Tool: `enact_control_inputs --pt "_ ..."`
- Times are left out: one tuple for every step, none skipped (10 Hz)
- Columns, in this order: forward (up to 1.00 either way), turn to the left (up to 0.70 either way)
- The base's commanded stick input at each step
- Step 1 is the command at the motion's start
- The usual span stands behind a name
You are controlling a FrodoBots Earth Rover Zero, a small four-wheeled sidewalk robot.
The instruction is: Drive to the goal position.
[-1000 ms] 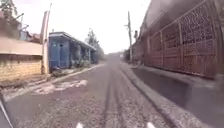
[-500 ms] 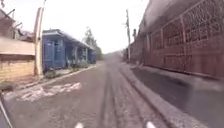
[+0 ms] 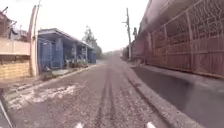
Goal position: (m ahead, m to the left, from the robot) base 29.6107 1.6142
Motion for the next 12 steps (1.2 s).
enact_control_inputs --pt "0.7 0.01" --pt "0.7 0.01" --pt "0.7 0.01" --pt "0.7 0.01" --pt "0.65 0.02" --pt "0.63 0.02" --pt "0.63 0.02" --pt "0.63 0.02" --pt "0.63 0.02" --pt "0.63 0.02" --pt "0.64 0.02" --pt "0.65 0.01"
